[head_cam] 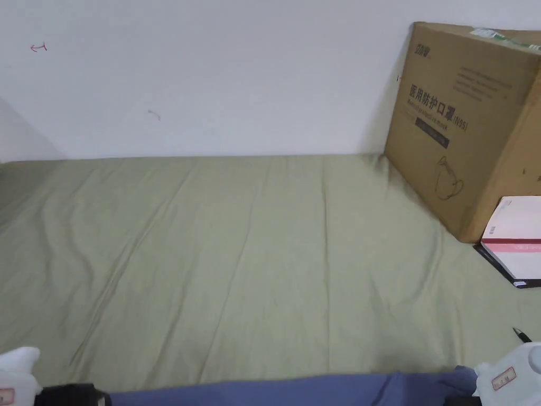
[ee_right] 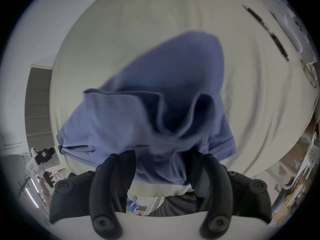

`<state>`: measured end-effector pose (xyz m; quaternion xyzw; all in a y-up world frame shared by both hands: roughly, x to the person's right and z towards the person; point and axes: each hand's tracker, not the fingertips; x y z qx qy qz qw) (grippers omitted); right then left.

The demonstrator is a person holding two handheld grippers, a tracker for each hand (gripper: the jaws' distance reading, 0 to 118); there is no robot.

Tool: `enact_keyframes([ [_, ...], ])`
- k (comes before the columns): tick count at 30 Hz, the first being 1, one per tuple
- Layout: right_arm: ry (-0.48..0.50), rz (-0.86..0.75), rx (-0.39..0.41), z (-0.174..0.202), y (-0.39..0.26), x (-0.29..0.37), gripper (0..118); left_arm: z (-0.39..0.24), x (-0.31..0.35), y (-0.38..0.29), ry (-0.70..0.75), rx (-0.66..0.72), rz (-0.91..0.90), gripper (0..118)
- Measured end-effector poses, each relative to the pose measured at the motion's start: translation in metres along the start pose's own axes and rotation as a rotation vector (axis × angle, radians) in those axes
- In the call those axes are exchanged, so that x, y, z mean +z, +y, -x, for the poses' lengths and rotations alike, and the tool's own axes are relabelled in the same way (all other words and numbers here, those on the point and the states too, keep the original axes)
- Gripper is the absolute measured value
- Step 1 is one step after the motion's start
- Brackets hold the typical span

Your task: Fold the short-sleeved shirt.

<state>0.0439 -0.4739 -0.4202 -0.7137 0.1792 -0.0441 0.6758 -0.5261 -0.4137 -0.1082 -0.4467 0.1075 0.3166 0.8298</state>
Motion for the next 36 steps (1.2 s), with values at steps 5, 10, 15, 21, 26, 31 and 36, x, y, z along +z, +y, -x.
enact_keyframes([
  [5, 0.029, -0.436, 0.173, 0.038, -0.045, 0.075, 72, -0.056, 0.073, -0.013, -0.038, -0.141, -0.372, 104],
  [10, 0.285, -1.017, 0.231, 0.060, -0.110, 0.129, 72, -0.115, 0.107, -0.052, 0.045, -0.301, -0.709, 105],
  [15, 0.134, -1.460, 0.289, 0.089, -0.159, 0.119, 65, -0.139, 0.099, -0.084, 0.033, -0.310, -0.906, 38],
  [21, 0.126, -1.373, 0.246, 0.099, -0.153, 0.117, 5, -0.158, 0.091, -0.093, 0.056, -0.338, -0.893, 2],
  [26, 0.128, -1.381, 0.298, 0.098, -0.149, 0.127, 4, -0.141, 0.115, -0.060, -0.041, -0.302, -0.794, 0],
  [31, 0.403, -1.299, 0.250, 0.098, -0.145, 0.134, 4, -0.050, 0.109, 0.006, -0.228, -0.036, -0.402, 1],
  [36, 0.396, -1.156, 0.341, 0.109, -0.133, 0.119, 4, 0.054, 0.051, 0.012, -0.281, 0.247, -0.163, 71],
])
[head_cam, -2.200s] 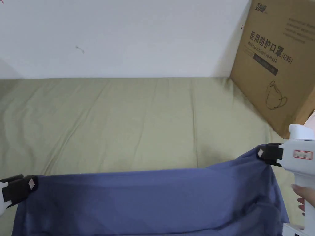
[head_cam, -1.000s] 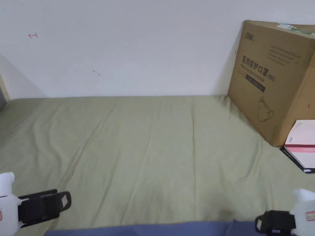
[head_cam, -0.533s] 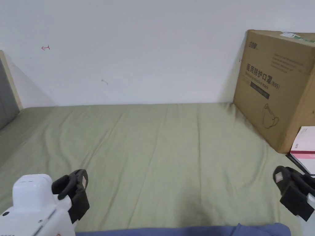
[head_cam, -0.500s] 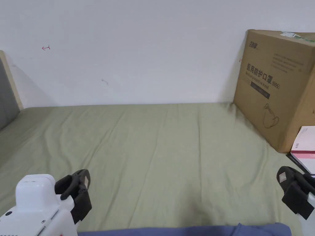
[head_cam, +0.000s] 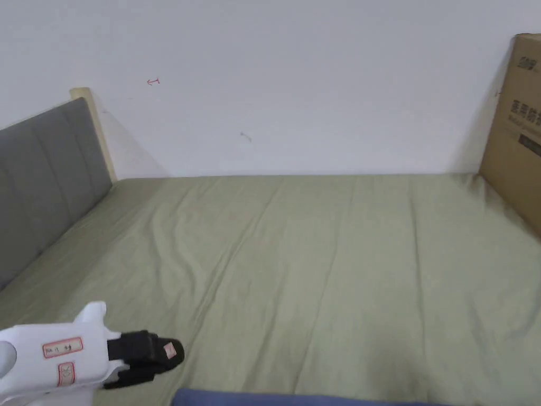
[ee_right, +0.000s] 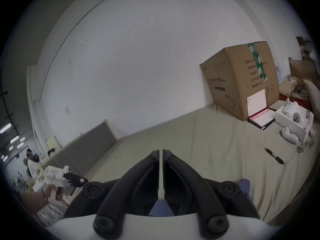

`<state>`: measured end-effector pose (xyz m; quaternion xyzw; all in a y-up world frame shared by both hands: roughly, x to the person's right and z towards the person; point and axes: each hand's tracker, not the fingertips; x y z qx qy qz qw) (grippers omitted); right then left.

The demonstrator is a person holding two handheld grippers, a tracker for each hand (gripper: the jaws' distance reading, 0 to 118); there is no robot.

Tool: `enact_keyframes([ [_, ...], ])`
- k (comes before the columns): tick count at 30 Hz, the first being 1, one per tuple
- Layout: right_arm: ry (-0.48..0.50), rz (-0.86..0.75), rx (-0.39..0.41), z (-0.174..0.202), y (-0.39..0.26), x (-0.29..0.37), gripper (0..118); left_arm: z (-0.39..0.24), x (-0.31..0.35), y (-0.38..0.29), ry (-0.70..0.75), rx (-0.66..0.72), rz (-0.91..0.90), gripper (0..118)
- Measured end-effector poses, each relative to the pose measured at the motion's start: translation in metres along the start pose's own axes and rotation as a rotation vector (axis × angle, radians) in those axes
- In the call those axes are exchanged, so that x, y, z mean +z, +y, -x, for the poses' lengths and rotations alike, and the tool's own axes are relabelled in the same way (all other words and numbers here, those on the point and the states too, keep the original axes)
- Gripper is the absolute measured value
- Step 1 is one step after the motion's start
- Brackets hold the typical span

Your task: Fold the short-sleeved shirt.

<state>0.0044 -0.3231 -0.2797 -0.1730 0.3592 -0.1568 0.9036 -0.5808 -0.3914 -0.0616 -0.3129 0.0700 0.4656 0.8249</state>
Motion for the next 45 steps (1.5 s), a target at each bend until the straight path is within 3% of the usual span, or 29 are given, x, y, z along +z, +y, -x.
enact_keyframes([
  [1, -0.015, 0.011, 0.047, 0.004, -0.002, -0.003, 4, 0.019, -0.005, 0.001, 0.034, 0.037, 0.017, 110],
  [2, -0.031, 0.024, 0.095, 0.008, -0.004, -0.006, 4, 0.035, -0.014, 0.002, 0.054, 0.047, 0.059, 118],
  [4, -0.032, 0.043, 0.164, 0.020, -0.007, -0.011, 4, 0.054, -0.017, 0.000, 0.039, 0.021, 0.037, 116],
  [7, -0.014, 0.092, 0.227, 0.031, -0.007, -0.022, 4, 0.100, -0.039, 0.002, -0.014, 0.116, 0.094, 116],
  [10, -0.020, 0.147, 0.302, 0.043, -0.008, -0.033, 4, 0.139, -0.072, 0.000, -0.169, 0.217, 0.179, 117],
  [11, -0.020, 0.156, 0.323, 0.047, -0.009, -0.036, 4, 0.117, -0.076, -0.020, -0.235, 0.274, 0.214, 118],
  [13, -0.017, 0.167, 0.331, 0.054, -0.009, -0.040, 4, 0.117, -0.093, -0.037, -0.348, 0.366, 0.259, 118],
  [14, -0.015, 0.173, 0.329, 0.056, -0.009, -0.042, 4, 0.111, -0.094, -0.039, -0.425, 0.333, 0.226, 118],
  [15, -0.013, 0.175, 0.323, 0.058, -0.008, -0.044, 4, 0.147, -0.109, -0.024, -0.461, 0.306, 0.215, 118],
  [17, 0.003, 0.180, 0.272, 0.060, -0.007, -0.048, 4, 0.159, -0.121, -0.021, -0.441, 0.288, 0.214, 118],
  [18, 0.010, 0.179, 0.239, 0.060, -0.006, -0.050, 4, 0.161, -0.120, -0.020, -0.408, 0.275, 0.185, 110],
  [19, 0.015, 0.177, 0.208, 0.058, -0.005, -0.052, 4, 0.162, -0.117, -0.018, -0.351, 0.241, 0.144, 81],
  [20, 0.021, 0.173, 0.179, 0.059, -0.003, -0.053, 4, 0.166, -0.121, -0.017, -0.202, 0.196, 0.118, 21],
  [21, 0.024, 0.166, 0.158, 0.059, -0.003, -0.053, 4, 0.171, -0.136, -0.019, 0.032, 0.133, 0.149, 9],
  [22, 0.018, 0.163, 0.160, 0.057, -0.003, -0.054, 4, 0.182, -0.129, -0.022, -0.205, 0.322, 0.142, 9],
  [23, 0.013, 0.164, 0.162, 0.055, -0.003, -0.055, 4, 0.146, -0.120, -0.041, -0.137, 0.294, 0.109, 9],
  [27, -0.004, 0.165, 0.144, 0.051, -0.003, -0.053, 4, 0.065, -0.086, -0.046, 0.112, -0.066, 0.027, 9],
  [28, 0.000, 0.164, 0.134, 0.050, -0.003, -0.051, 4, 0.047, -0.079, -0.050, 0.214, -0.161, 0.005, 9],
  [30, -0.005, 0.164, 0.119, 0.046, -0.005, -0.048, 4, 0.011, -0.079, -0.065, 0.613, -0.299, -0.016, 9],
  [32, -0.014, 0.172, 0.107, 0.041, -0.009, -0.045, 4, -0.018, -0.069, -0.072, 0.708, -0.449, -0.099, 9],
  [34, -0.017, 0.179, 0.096, 0.036, -0.013, -0.042, 4, -0.047, -0.069, -0.080, 0.542, -0.419, -0.110, 9],
  [37, -0.026, 0.194, 0.067, 0.031, -0.017, -0.038, 4, -0.085, -0.086, -0.085, 0.136, -0.253, 0.024, 9],
  [39, -0.028, 0.193, 0.034, 0.027, -0.017, -0.034, 4, -0.113, -0.118, -0.093, 0.035, -0.240, 0.141, 9],
  [43, -0.042, 0.182, 0.000, 0.018, -0.014, -0.023, 4, -0.138, -0.200, -0.115, -0.007, -0.266, 0.303, 26],
  [44, -0.047, 0.179, -0.006, 0.013, -0.012, -0.021, 4, -0.136, -0.219, -0.119, 0.009, -0.234, 0.360, 42],
  [45, -0.050, 0.178, -0.008, 0.010, -0.011, -0.018, 4, -0.132, -0.234, -0.124, 0.012, -0.208, 0.414, 84],
])
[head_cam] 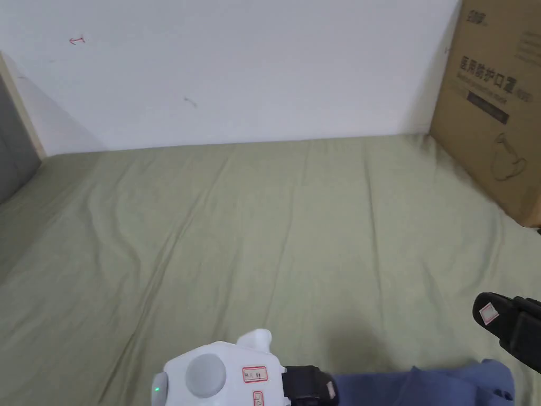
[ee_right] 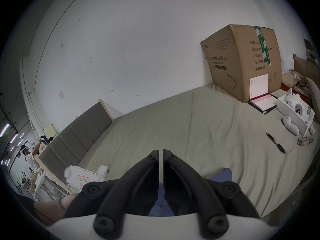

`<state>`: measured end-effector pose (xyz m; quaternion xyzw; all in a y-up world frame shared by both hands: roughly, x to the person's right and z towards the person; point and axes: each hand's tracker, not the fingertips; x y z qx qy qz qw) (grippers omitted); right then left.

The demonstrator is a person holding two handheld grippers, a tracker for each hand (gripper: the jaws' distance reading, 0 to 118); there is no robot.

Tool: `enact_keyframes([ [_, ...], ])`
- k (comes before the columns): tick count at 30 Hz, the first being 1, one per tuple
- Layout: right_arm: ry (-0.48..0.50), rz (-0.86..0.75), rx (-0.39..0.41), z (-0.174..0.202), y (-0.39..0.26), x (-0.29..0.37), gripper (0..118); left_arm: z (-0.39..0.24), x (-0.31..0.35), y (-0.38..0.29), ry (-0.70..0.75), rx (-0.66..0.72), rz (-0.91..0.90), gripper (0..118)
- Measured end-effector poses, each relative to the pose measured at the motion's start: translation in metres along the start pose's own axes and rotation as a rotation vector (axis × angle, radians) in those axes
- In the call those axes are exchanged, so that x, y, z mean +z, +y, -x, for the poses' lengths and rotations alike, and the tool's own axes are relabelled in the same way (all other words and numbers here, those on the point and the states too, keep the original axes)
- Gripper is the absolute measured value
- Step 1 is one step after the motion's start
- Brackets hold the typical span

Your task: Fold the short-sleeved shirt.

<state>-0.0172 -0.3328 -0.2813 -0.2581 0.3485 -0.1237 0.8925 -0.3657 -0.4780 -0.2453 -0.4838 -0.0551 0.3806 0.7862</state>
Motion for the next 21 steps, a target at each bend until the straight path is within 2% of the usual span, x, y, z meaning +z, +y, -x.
enact_keyframes([
  [1, -0.001, -0.001, -0.001, -0.002, 0.000, 0.002, 4, 0.003, -0.010, -0.002, -0.019, 0.015, 0.030, 97],
  [6, -0.013, -0.012, 0.005, -0.012, 0.003, 0.010, 4, 0.009, 0.033, -0.014, -0.043, -0.012, -0.125, 98],
  [8, -0.011, -0.009, 0.006, -0.015, 0.003, 0.008, 4, 0.009, 0.058, -0.020, 0.007, -0.046, -0.198, 95],
  [9, -0.012, -0.006, 0.006, -0.016, 0.003, 0.007, 4, 0.009, 0.067, -0.023, 0.048, -0.051, -0.220, 78],
  [10, -0.013, -0.003, 0.005, -0.016, 0.002, 0.007, 4, 0.010, 0.071, -0.023, 0.081, -0.051, -0.230, 48],
  [11, -0.013, -0.001, 0.002, -0.017, 0.002, 0.006, 4, 0.011, 0.069, -0.021, 0.101, -0.054, -0.226, 10],
  [12, -0.010, 0.000, -0.003, -0.018, 0.001, 0.005, 4, 0.012, 0.061, -0.019, 0.119, -0.059, -0.211, 0],
  [13, -0.005, -0.001, -0.008, -0.018, 0.000, 0.005, 4, 0.013, 0.055, -0.018, 0.144, -0.073, -0.216, 0],
  [16, -0.001, -0.012, -0.014, -0.019, -0.003, 0.007, 4, 0.006, 0.017, -0.012, 0.073, -0.072, -0.101, 0],
  [18, 0.004, -0.023, -0.002, -0.018, -0.002, 0.011, 4, -0.005, -0.023, -0.015, 0.128, -0.147, -0.009, 0],
  [21, 0.004, -0.043, -0.003, -0.017, 0.002, 0.015, 4, -0.005, -0.070, -0.021, 0.083, -0.168, 0.118, 0],
])
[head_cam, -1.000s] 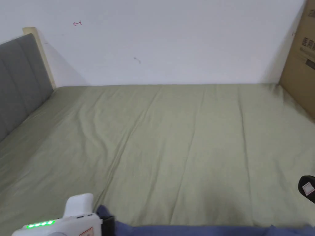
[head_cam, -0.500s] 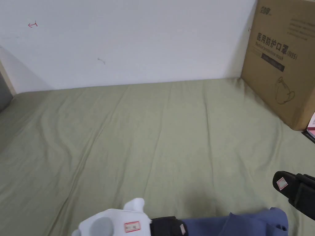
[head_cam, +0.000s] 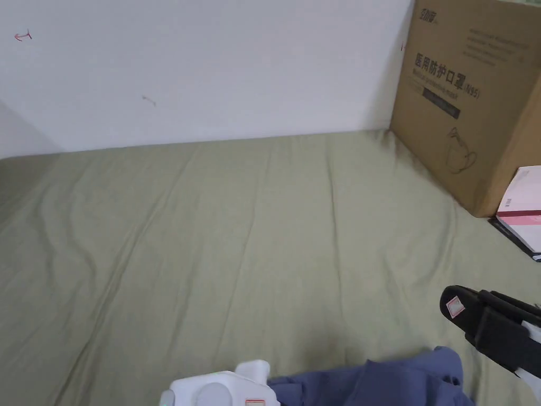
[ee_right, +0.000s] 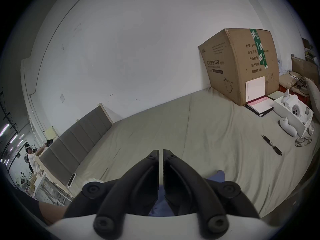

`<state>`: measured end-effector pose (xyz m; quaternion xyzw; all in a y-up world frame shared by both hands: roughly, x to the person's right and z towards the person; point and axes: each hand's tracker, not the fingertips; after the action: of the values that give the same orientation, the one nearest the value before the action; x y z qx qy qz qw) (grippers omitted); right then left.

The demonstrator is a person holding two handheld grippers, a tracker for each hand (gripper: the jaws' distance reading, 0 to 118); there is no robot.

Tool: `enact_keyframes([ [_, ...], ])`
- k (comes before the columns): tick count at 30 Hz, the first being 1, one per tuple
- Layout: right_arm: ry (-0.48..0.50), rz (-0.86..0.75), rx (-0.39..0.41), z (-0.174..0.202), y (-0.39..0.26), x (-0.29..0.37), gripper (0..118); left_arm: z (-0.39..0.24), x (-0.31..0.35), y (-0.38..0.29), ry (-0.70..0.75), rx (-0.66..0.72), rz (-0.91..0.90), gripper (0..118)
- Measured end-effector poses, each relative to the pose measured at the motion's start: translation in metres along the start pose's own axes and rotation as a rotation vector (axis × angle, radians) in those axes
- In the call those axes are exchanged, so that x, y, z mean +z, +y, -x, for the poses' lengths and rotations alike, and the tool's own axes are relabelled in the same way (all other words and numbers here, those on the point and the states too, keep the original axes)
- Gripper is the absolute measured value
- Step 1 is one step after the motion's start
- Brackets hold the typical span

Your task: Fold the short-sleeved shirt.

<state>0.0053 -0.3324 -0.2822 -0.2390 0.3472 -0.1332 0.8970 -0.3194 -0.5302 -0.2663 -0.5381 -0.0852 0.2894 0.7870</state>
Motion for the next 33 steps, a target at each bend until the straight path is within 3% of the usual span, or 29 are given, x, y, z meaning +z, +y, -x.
enact_keyframes([
  [4, 0.030, -0.077, -0.081, 0.000, 0.008, 0.005, 4, 0.031, 0.015, 0.005, -0.202, 0.247, -0.050, 0],
  [7, 0.086, -0.124, -0.141, -0.005, 0.014, 0.006, 4, 0.043, 0.071, -0.012, -0.364, 0.235, -0.180, 0],
  [9, 0.100, -0.129, -0.154, -0.008, 0.018, 0.003, 4, 0.056, 0.124, -0.027, -0.354, 0.189, -0.318, 0],
  [13, 0.176, -0.046, -0.185, -0.020, 0.023, -0.010, 4, 0.122, 0.196, -0.041, -0.349, 0.277, -0.411, 2],
  [14, 0.170, -0.031, -0.171, -0.021, 0.022, -0.013, 4, 0.141, 0.207, -0.043, -0.377, 0.311, -0.408, 13],
  [17, 0.140, -0.004, -0.112, -0.016, 0.018, -0.017, 4, 0.172, 0.209, -0.052, -0.319, 0.443, -0.367, 112],
  [18, 0.134, 0.001, -0.107, -0.012, 0.016, -0.018, 4, 0.181, 0.202, -0.055, -0.299, 0.465, -0.344, 117],
  [19, 0.131, 0.006, -0.104, -0.010, 0.014, -0.018, 4, 0.189, 0.199, -0.060, -0.323, 0.478, -0.388, 118],
  [22, 0.119, 0.034, -0.102, -0.008, 0.013, -0.022, 4, 0.186, 0.168, -0.063, -0.365, 0.489, -0.303, 118],
  [25, 0.100, 0.060, -0.099, -0.007, 0.013, -0.024, 4, 0.180, 0.119, -0.054, -0.517, 0.471, -0.171, 118],
  [29, 0.087, 0.078, -0.090, -0.006, 0.012, -0.026, 4, 0.160, 0.080, -0.035, -0.705, 0.434, -0.170, 118],
  [32, 0.083, 0.096, -0.080, 0.003, 0.008, -0.027, 4, 0.154, 0.066, -0.038, -0.721, 0.425, -0.191, 118],
  [33, 0.085, 0.102, -0.077, 0.003, 0.007, -0.028, 4, 0.147, 0.067, -0.035, -0.714, 0.415, -0.177, 112],
])
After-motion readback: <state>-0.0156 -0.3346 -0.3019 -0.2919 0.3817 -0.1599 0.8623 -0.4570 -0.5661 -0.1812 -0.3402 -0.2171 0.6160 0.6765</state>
